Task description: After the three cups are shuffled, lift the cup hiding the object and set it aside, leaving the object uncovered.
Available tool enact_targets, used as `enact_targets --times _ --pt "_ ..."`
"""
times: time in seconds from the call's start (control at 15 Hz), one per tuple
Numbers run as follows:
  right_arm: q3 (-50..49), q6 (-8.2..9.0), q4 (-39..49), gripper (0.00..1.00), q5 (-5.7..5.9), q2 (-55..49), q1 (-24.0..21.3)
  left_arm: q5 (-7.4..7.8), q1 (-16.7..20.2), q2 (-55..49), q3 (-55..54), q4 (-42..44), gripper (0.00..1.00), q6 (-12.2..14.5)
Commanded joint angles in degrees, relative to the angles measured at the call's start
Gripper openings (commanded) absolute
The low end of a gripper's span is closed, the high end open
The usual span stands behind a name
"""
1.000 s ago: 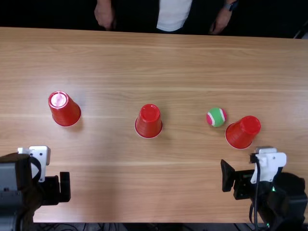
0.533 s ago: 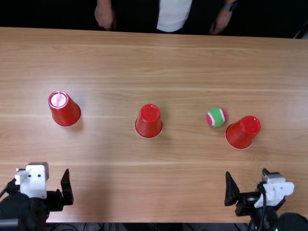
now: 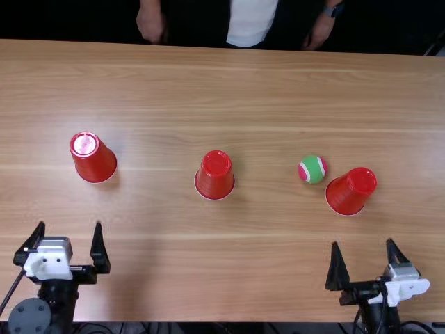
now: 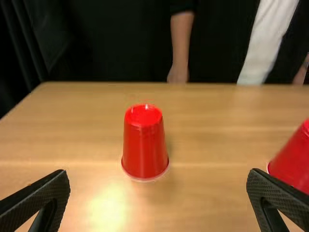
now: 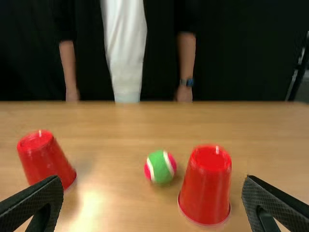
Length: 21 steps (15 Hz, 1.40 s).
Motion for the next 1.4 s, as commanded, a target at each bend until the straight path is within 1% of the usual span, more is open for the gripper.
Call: enact_targets --times 0.0,0.07,0.13,0.2,0.27,0.33,0.47,0.6,0.8,0.93,1.07,1.13,1.27,1.33 --pt "-2.12 0.29 3.92 1.0 0.64 -0.73 -0.8 0.81 -0.72 -0.5 -2.75 1.77 1.0 0.17" --pt "-4.06 0.18 8.35 1.0 1.7 -0.73 -0.89 0.6 -0.72 -0.5 -3.89 2.4 1.0 0.17" --pt "-5.99 0.08 12.88 1.0 3.07 -0.73 -1.24 0.6 -0.72 -0.41 -4.77 4.4 1.0 0.17" --pt "-7.75 -0.03 17.94 1.0 3.39 -0.73 -1.24 0.6 -0.72 -0.5 -6.18 8.83 1.0 0.28" --pt "-9.59 -0.13 22.69 1.0 3.39 -0.73 -1.24 0.6 -0.72 -0.67 -8.29 13.58 1.0 0.28" --pt "-11.09 -0.13 26.49 1.0 3.28 -0.73 -1.24 0.7 -0.72 -0.67 -9.96 16.32 1.0 0.28" --pt "-14.34 -0.13 30.6 1.0 3.07 -0.73 -1.24 0.6 -0.72 -0.93 -11.89 17.27 1.0 0.49" --pt "-18.47 -0.24 30.71 1.0 3.07 -0.73 -1.15 0.6 -0.72 -1.64 -14.53 17.27 1.0 0.59" --pt "-23.31 -0.24 30.81 1.0 3.07 -0.73 -1.15 0.7 -0.81 -8.14 -18.39 16.53 1.0 0.8" --pt "-23.31 0.18 29.97 1.0 3.18 -0.73 -1.15 0.18 -0.81 -8.14 -18.39 16.0 1.0 0.91" --pt "-23.31 0.5 29.86 1.0 3.28 -0.73 -1.15 0.49 -0.81 -8.14 -18.39 14.0 1.0 0.91" --pt "-23.31 0.39 29.86 1.0 3.6 -0.73 -1.15 0.49 -0.81 -8.14 -18.39 13.9 1.0 0.8" --pt "-23.31 -0.13 29.86 1.0 3.28 -0.73 -1.15 0.49 -0.81 -8.14 -18.39 13.79 1.0 0.7" --pt "-23.31 -0.24 29.86 1.0 3.39 -0.73 -1.15 0.49 -0.81 -8.14 -18.39 13.79 1.0 0.8"
